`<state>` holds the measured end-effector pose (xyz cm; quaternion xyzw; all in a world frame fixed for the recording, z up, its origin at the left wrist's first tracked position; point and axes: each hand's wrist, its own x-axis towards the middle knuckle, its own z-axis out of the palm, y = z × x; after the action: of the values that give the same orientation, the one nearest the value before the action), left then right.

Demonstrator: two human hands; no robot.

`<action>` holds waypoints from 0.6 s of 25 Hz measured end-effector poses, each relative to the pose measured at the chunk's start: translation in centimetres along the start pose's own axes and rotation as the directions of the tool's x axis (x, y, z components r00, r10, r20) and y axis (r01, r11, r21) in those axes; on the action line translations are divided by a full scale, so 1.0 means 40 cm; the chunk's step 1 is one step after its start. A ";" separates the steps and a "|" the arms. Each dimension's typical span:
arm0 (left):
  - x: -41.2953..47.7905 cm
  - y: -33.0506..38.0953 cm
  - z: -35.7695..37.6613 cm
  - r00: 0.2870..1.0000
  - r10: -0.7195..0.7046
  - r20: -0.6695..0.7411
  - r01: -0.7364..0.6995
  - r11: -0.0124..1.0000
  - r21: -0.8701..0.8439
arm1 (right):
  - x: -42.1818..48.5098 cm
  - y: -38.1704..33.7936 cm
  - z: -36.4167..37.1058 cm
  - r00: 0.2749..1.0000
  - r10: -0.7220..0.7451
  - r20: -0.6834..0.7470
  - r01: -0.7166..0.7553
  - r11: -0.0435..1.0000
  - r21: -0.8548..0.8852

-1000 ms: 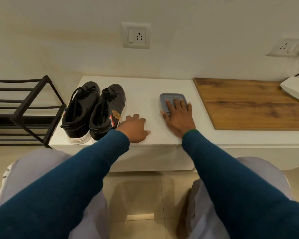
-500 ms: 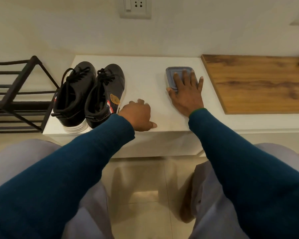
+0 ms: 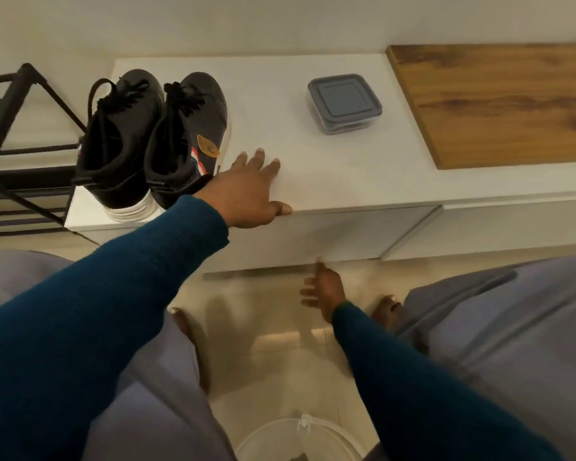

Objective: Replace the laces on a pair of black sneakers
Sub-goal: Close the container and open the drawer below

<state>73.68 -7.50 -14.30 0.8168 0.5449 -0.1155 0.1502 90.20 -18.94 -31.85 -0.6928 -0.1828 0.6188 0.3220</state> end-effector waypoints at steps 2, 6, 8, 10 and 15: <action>0.005 0.003 0.008 1.000 -0.013 -0.002 0.013 0.999 -0.029 | 0.088 0.017 -0.017 0.988 0.152 -0.012 -0.126 0.861 0.493; 0.017 -0.011 0.018 0.999 -0.016 -0.047 0.012 0.998 -0.069 | 0.182 0.008 -0.002 0.987 0.152 0.049 -0.120 0.500 0.858; 0.016 -0.018 0.015 0.998 -0.014 -0.066 0.008 0.996 -0.090 | 0.179 0.009 -0.007 0.988 0.135 0.068 -0.127 0.491 0.862; 0.013 -0.015 0.012 0.998 -0.016 -0.064 0.010 0.995 -0.095 | 0.167 0.019 -0.022 0.981 0.174 0.090 -0.166 0.491 0.855; -0.010 -0.008 0.019 0.994 0.017 -0.105 -0.028 0.994 -0.108 | 0.050 0.062 -0.043 0.968 0.247 -0.050 -0.196 0.861 0.468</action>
<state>73.22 -8.01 -14.92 0.8184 0.5482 -0.0414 0.1674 91.85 -19.83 -34.95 -0.6456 0.0676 0.6389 0.4128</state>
